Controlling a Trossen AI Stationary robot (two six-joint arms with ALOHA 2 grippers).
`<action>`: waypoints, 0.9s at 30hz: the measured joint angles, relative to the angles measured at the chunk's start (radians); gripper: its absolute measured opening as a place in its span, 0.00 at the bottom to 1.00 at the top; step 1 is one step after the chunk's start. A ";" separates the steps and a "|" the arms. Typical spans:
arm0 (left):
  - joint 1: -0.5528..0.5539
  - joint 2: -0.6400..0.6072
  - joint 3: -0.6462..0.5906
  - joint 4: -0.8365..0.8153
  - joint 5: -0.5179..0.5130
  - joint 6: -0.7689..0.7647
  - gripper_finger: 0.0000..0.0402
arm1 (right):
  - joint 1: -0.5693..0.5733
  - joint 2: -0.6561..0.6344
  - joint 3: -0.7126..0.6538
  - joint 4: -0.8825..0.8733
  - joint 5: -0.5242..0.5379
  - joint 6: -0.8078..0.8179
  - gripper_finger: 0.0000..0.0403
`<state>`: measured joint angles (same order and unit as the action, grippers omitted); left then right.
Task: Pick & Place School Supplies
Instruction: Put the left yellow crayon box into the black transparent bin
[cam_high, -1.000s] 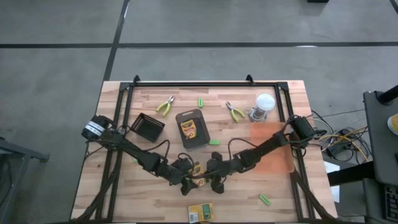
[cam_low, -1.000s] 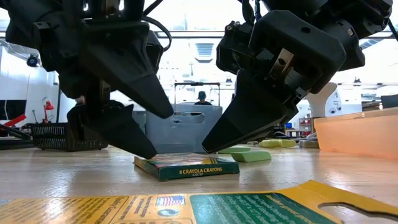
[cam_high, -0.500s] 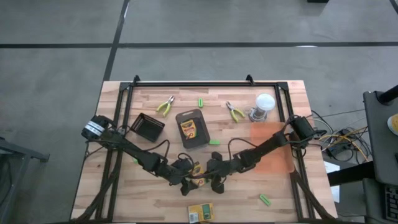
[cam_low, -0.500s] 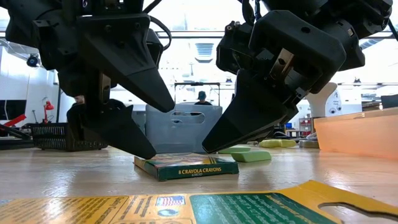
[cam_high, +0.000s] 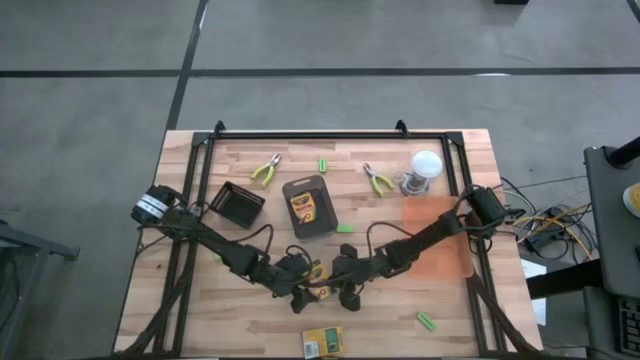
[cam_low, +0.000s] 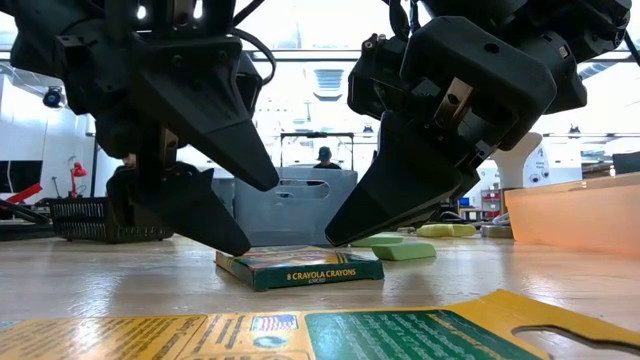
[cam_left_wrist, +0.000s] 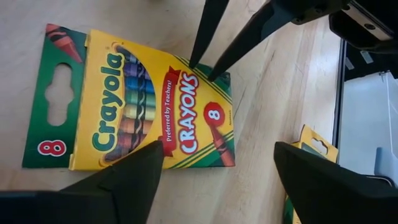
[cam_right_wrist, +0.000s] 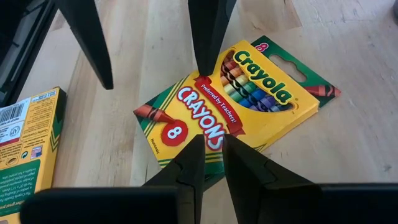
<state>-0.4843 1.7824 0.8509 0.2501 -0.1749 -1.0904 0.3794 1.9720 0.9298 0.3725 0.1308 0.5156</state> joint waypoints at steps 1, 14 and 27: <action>0.000 0.000 0.000 -0.001 0.000 0.001 0.76 | 0.000 0.000 0.000 0.000 0.000 0.000 0.14; 0.000 0.000 0.000 -0.003 0.001 0.023 0.70 | 0.000 0.000 0.000 0.000 0.000 0.000 0.14; 0.000 0.000 0.000 -0.001 0.000 0.020 0.70 | 0.000 0.000 0.000 0.000 0.000 0.000 0.14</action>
<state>-0.4847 1.7824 0.8509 0.2492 -0.1753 -1.0701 0.3794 1.9720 0.9298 0.3729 0.1310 0.5156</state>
